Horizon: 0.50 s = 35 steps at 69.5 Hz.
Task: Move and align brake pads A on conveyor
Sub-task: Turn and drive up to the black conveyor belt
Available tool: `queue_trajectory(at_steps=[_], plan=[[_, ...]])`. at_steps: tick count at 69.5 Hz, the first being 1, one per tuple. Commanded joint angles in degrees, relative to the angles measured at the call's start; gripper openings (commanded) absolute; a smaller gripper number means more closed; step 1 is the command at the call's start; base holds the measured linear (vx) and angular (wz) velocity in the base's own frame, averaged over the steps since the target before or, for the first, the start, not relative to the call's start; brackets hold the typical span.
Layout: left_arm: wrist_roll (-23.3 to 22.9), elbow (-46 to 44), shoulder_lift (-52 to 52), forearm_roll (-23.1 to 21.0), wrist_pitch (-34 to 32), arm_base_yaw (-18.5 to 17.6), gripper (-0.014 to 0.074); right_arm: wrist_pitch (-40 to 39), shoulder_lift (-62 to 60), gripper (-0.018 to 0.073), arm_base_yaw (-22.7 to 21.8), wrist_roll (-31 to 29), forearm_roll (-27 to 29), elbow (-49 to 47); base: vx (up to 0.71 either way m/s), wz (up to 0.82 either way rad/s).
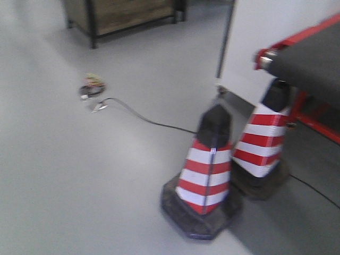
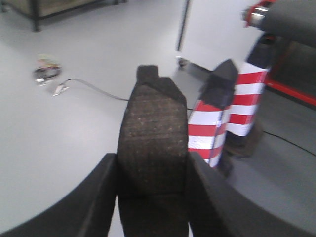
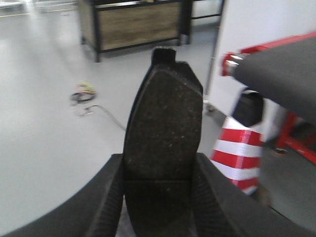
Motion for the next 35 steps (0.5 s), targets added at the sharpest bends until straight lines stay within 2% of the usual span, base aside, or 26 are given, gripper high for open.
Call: queue_trajectory(at_steps=[1,35], plan=[[-0.2,-1.7,0.7,0.1,-5.4,-0.2,-0.0006,-5.5,0.6,-0.0006,-0.2,-0.4,-0.2,-1.9,0.21,-0.96],[-0.2,-1.7,0.7,0.1,-5.4,-0.2,-0.0006,-5.5,0.6,-0.0006,-0.2,-0.4,-0.2,-1.9,0.19,-0.88]])
